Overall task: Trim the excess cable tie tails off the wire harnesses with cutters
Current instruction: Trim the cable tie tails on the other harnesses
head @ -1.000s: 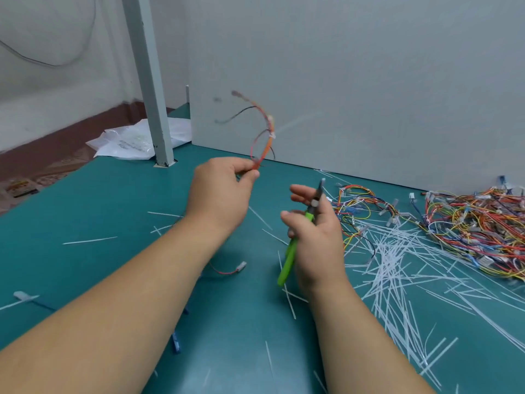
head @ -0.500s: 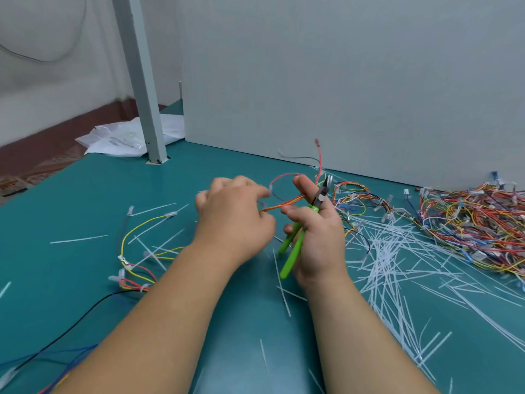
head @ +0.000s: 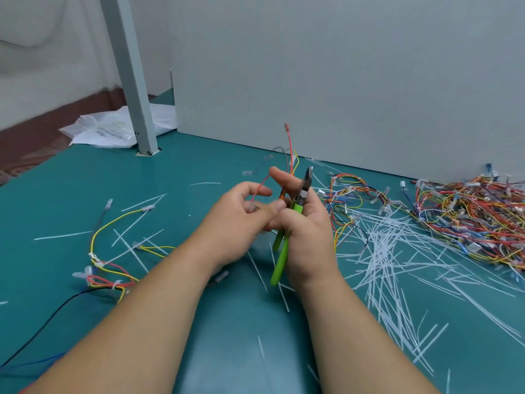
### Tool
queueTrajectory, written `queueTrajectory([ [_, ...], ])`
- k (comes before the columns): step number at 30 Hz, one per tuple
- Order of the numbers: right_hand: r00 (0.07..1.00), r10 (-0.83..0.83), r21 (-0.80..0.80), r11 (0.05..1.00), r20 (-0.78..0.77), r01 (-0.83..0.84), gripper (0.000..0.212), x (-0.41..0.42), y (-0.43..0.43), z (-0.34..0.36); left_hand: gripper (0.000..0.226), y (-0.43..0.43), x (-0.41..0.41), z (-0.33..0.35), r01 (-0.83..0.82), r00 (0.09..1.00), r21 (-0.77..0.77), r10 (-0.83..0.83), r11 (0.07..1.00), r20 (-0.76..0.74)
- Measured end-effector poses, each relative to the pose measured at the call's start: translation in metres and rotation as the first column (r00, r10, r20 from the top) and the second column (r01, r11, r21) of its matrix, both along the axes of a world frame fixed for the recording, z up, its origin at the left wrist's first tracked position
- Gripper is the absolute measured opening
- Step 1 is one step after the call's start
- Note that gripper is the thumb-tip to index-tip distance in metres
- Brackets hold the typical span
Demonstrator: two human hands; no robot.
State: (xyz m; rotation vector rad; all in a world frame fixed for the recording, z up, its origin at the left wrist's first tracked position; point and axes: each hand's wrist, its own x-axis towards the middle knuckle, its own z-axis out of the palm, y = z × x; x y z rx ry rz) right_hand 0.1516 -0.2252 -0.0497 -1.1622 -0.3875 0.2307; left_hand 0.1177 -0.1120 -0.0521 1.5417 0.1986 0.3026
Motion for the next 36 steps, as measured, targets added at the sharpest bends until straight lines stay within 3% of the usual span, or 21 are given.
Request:
queueTrajectory([
  [2,1.0,0.013,-0.001,1.0,-0.012,-0.013,0.071,0.001,0.0,-0.001,0.017,-0.003,0.0,-0.003,-0.029,1.0,0.047,0.029,0.998,0.006],
  [7,0.998,0.057,-0.03,0.998,0.023,-0.056,0.071,0.001,0.002,-0.004,0.004,0.0,-0.002,-0.003,-0.044,0.999,-0.017,0.044,0.999,-0.022],
  [11,0.981,-0.017,-0.153,0.987,0.192,0.047,0.065,-0.002,0.004,-0.007,0.016,0.0,-0.002,-0.004,-0.094,0.996,0.041,0.093,0.995,0.014],
  [14,0.953,-0.097,-0.2,0.967,0.287,0.159,0.045,-0.005,0.006,-0.009,0.018,0.002,0.0,-0.003,-0.194,0.979,0.049,0.19,0.98,0.077],
  [18,0.952,-0.2,-0.192,0.95,0.232,0.246,0.02,-0.005,0.009,-0.007,0.017,0.0,0.001,-0.004,-0.301,0.942,0.064,0.286,0.951,0.175],
  [23,0.976,-0.176,-0.228,0.952,0.128,0.202,0.043,-0.007,0.007,-0.002,0.014,-0.001,0.0,-0.002,-0.389,0.896,0.011,0.376,0.921,0.237],
  [28,0.952,-0.128,-0.333,0.917,0.279,0.221,0.04,-0.009,0.008,-0.008,0.019,0.002,-0.002,0.002,-0.479,0.849,-0.006,0.465,0.878,0.251],
  [31,0.954,-0.164,-0.255,0.939,0.253,0.229,0.028,-0.01,0.011,-0.012,0.02,0.002,-0.001,0.001,-0.512,0.837,0.04,0.488,0.858,0.247],
  [36,0.957,-0.284,-0.002,0.959,0.06,0.285,0.016,-0.005,0.015,-0.011,0.019,-0.003,-0.003,-0.002,-0.502,0.856,0.222,0.444,0.836,0.263],
])
